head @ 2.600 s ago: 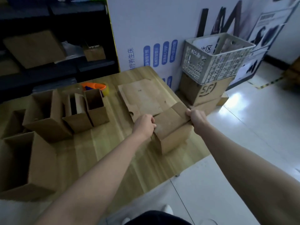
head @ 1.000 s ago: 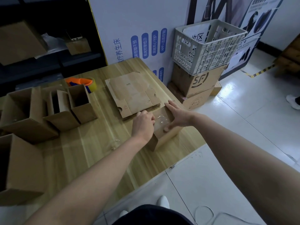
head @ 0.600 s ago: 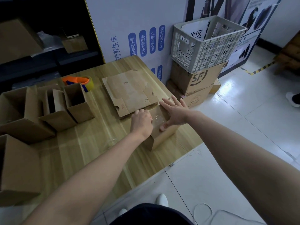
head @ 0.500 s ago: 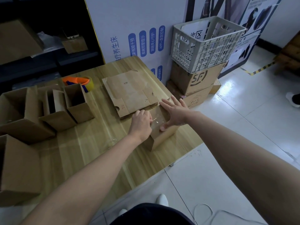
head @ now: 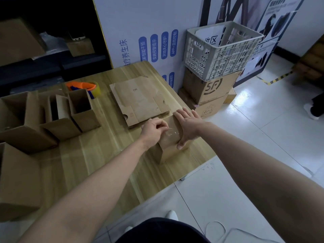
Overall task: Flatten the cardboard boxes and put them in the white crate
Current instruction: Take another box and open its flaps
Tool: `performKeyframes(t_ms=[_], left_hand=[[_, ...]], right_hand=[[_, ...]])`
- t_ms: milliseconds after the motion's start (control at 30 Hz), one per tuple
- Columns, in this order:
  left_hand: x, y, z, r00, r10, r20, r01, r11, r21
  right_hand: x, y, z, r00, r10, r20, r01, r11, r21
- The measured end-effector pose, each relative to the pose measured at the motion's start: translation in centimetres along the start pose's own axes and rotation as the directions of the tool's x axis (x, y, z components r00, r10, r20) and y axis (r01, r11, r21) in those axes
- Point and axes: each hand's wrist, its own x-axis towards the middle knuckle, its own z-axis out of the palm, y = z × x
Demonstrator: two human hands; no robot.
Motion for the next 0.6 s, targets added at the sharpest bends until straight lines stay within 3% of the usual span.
performKeyframes(t_ms=[100, 200, 400, 500, 600], left_hand=[[-0.8, 0.2, -1.7, 0.995, -0.092, -0.021, 0.07, 0.865, -0.497], [-0.7, 0.4, -2.8, 0.974, -0.211, -0.083, 0.082, 0.67, -0.738], [-0.1, 1.0, -3.4, 0.95, -0.311, -0.007, 0.167, 0.529, -0.832], [0.1, 1.4, -4.4, 0.934, -0.357, -0.005, 0.143, 0.386, -0.911], [0.5, 1.6, -4.9, 0.908, -0.415, -0.057, 0.086, 0.317, -0.945]], right_hand=[[0.3, -0.1, -0.5, 0.999, 0.042, -0.01, -0.042, 0.999, 0.002], [0.2, -0.3, -1.1, 0.995, 0.096, -0.031, -0.095, 0.995, 0.022], [0.9, -4.6, -3.0, 0.988, -0.11, -0.109, 0.128, 0.976, 0.175], [0.9, -5.6, -3.8, 0.981, -0.117, -0.154, 0.148, 0.967, 0.207], [0.9, -6.1, -3.7, 0.972, -0.089, -0.216, 0.16, 0.928, 0.335]])
